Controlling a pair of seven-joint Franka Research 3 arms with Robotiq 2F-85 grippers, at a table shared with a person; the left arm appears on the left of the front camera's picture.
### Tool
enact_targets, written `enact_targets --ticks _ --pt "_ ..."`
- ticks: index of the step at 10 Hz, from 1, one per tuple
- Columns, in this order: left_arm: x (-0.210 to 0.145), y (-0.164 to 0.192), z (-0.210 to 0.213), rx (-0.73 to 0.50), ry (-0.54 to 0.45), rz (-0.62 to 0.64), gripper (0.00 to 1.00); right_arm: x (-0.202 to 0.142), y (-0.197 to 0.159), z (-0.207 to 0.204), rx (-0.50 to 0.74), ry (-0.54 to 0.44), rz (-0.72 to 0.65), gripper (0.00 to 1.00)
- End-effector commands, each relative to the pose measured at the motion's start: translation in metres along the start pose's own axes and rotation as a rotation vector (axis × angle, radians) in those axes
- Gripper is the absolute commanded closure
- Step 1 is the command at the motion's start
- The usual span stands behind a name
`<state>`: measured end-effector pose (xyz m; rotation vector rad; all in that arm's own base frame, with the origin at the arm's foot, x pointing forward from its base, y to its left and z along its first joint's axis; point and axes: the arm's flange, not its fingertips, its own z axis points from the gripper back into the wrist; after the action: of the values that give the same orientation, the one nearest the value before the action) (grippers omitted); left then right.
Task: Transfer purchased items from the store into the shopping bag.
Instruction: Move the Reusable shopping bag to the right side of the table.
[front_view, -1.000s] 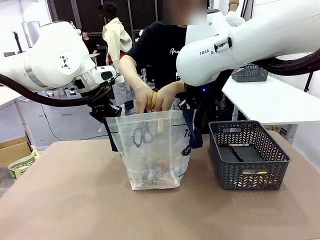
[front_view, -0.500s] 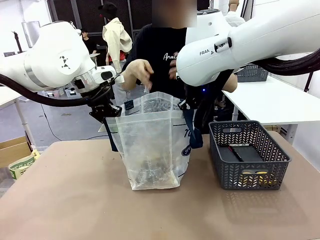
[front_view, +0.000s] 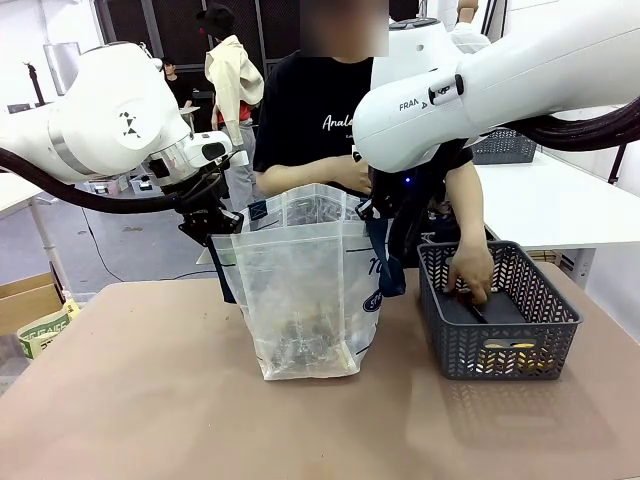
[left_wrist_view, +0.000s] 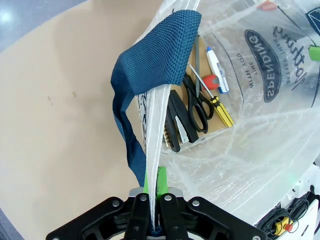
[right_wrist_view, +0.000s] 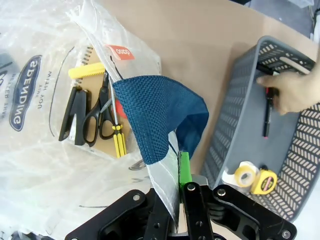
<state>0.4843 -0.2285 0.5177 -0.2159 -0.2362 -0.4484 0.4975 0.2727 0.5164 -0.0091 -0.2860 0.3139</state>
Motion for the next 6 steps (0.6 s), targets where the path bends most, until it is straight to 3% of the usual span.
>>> enact_targets --ticks 1,6 --pt "-0.0010 0.0026 0.0015 0.002 -0.002 0.004 1.00 0.0003 -0.0032 0.0000 -0.002 0.000 -0.006 1.00" --pt "-0.0010 0.0026 0.0015 0.002 -0.002 0.004 1.00 0.0003 -0.0032 0.0000 -0.002 0.000 -0.006 1.00"
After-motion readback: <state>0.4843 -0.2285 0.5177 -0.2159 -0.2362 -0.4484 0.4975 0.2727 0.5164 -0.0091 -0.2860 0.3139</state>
